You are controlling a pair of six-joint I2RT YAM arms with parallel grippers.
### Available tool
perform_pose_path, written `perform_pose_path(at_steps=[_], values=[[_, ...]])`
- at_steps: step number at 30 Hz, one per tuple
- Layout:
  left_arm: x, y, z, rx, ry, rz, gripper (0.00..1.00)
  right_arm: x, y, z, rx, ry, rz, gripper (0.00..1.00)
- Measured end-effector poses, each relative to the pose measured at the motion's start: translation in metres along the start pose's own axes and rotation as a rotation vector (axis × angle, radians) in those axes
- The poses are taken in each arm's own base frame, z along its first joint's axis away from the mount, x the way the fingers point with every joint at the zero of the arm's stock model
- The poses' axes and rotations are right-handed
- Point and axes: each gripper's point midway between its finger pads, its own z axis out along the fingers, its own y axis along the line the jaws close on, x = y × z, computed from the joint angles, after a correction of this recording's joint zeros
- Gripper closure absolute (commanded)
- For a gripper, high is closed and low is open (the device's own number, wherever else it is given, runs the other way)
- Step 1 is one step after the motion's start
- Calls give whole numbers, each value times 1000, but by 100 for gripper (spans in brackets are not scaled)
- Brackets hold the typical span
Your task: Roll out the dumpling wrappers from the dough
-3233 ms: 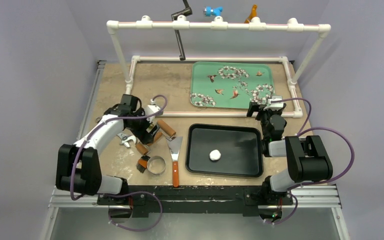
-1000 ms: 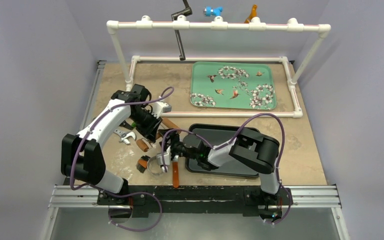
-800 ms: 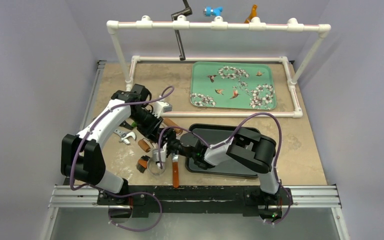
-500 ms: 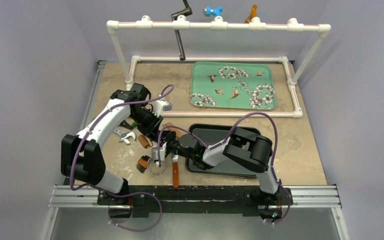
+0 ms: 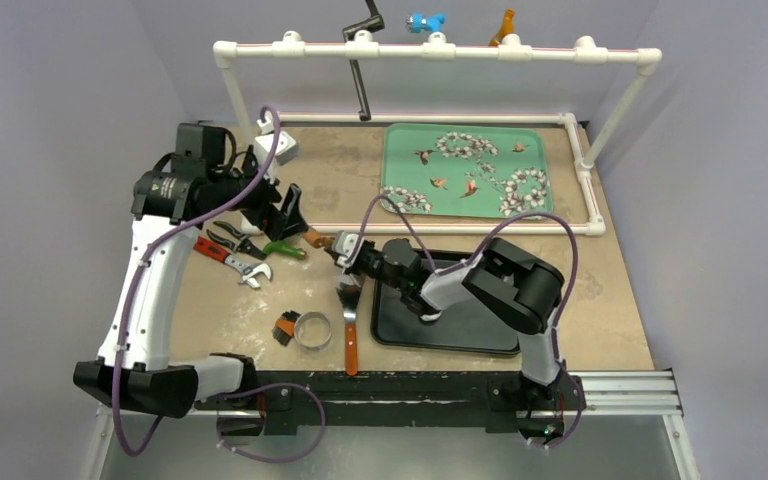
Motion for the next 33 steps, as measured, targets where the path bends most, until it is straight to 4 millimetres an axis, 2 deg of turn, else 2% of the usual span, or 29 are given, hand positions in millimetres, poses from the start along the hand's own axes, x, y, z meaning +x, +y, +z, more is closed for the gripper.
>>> perform_pose_path(at_steps=[3, 7, 9, 11, 14, 17, 19, 23, 25, 33], values=[[-22, 10, -21, -60, -76, 20, 9, -14, -24, -8, 57, -31, 188, 100], [-33, 24, -37, -121, -130, 16, 11, -62, -75, -24, 187, -124, 422, 100], [-35, 21, -33, -95, -154, 6, 2, -95, -107, -35, 282, -196, 515, 100], [-35, 14, -24, -44, -177, -6, 0, -125, -136, -42, 367, -274, 604, 100], [-31, 2, -1, 25, -171, 1, 0, -157, -161, -43, 443, -367, 722, 100], [-35, -19, 19, 91, -172, 55, 0, -163, -162, -43, 469, -401, 822, 100], [-44, -27, 25, 114, -194, 86, 0, -161, -157, -40, 471, -405, 892, 100], [-64, -21, 27, 94, -264, 127, 2, -162, -149, -37, 468, -412, 994, 100], [-70, -19, 32, 89, -288, 147, 6, -164, -146, -37, 468, -420, 1024, 100], [-66, -13, 61, 88, -262, 137, 23, -170, -143, -36, 473, -454, 1120, 100]])
